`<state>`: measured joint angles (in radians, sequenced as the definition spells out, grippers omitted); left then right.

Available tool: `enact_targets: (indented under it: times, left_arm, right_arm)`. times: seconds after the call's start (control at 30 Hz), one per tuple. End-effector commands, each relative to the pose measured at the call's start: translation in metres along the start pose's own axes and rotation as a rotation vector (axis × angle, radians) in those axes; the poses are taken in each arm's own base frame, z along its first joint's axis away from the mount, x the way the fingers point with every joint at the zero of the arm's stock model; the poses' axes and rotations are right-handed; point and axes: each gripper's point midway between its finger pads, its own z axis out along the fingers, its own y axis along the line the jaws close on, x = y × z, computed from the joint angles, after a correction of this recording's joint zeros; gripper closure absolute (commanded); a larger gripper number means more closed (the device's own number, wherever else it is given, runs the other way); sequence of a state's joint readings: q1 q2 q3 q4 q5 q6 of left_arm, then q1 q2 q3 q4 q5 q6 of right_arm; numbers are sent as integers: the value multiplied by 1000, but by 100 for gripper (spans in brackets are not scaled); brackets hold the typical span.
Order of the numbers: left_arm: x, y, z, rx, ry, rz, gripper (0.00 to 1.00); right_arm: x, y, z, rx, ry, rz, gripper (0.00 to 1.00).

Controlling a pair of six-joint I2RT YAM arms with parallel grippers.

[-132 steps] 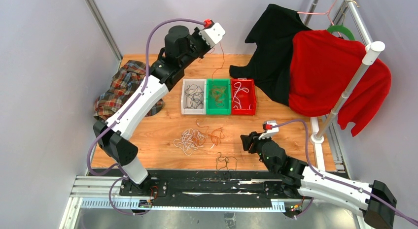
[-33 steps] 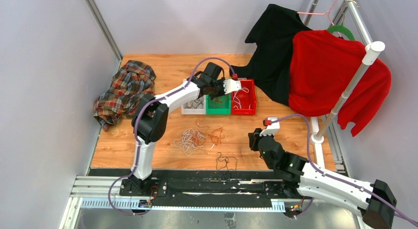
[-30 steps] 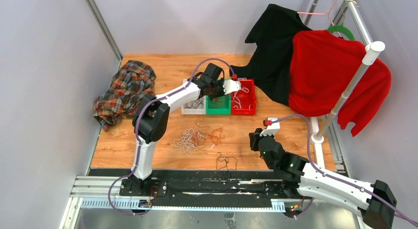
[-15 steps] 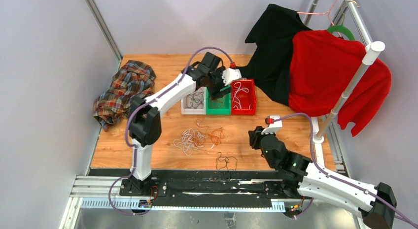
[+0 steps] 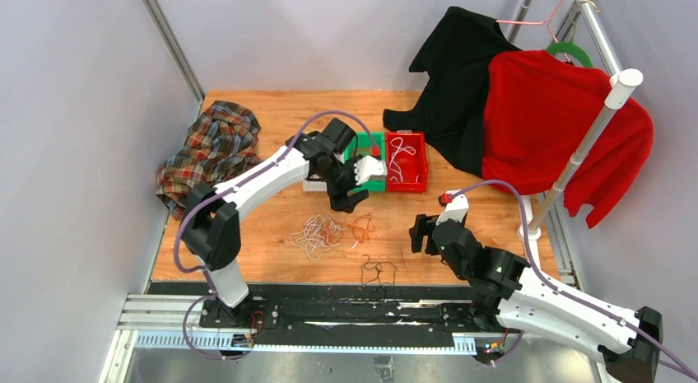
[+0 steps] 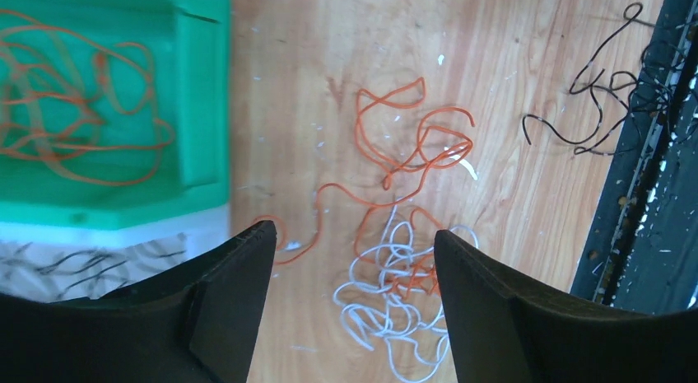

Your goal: Untangle the cables

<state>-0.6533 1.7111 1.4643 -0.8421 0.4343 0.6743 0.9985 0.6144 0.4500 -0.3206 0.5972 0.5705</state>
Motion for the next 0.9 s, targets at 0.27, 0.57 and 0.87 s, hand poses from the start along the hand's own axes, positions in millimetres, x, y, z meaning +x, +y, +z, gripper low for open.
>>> enact_targets:
  times: [0.27, 0.57, 0.87]
  left_arm:
    - [37, -25, 57, 171, 68, 11, 29]
    - [34, -36, 85, 233, -9, 68, 31]
    - [42, -36, 92, 212, 14, 110, 74]
  right_arm:
    - [27, 11, -31, -99, 266, -57, 27]
    - [6, -12, -25, 1, 72, 77, 34]
    - [5, -21, -26, -3, -3, 123, 45]
